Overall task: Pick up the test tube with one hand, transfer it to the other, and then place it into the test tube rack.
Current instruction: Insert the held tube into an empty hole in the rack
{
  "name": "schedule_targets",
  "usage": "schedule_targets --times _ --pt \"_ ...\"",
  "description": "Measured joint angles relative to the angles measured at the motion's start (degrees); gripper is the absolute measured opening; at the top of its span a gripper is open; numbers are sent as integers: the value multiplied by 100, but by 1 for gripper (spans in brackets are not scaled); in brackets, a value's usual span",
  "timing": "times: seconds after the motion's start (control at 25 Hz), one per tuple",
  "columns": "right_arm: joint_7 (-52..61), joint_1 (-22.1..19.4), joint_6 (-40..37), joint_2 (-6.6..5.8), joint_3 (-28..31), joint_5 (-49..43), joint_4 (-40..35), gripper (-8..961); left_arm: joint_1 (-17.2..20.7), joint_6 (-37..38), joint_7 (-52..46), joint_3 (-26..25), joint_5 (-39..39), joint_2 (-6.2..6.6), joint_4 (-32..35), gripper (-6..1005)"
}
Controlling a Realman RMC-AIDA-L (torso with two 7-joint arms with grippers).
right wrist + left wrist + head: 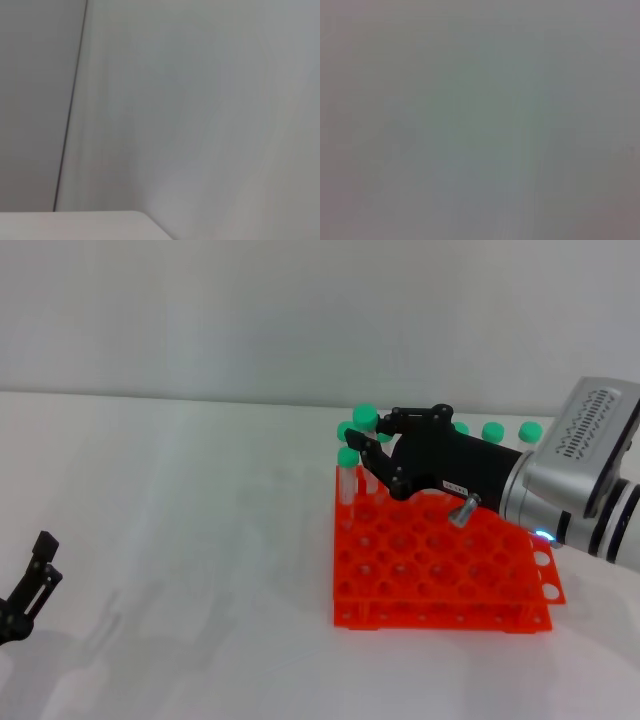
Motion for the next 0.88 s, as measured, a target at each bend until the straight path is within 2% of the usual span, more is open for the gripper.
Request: schedule_targets --times 0.24,0.88 --pt "26 60 347 0 -246 177 -5 249 3 4 -5 0 0 -6 -8 893" --pt "-249 84 611 0 -645 908 71 265 -6 5 -18 7 29 -9 -8 893"
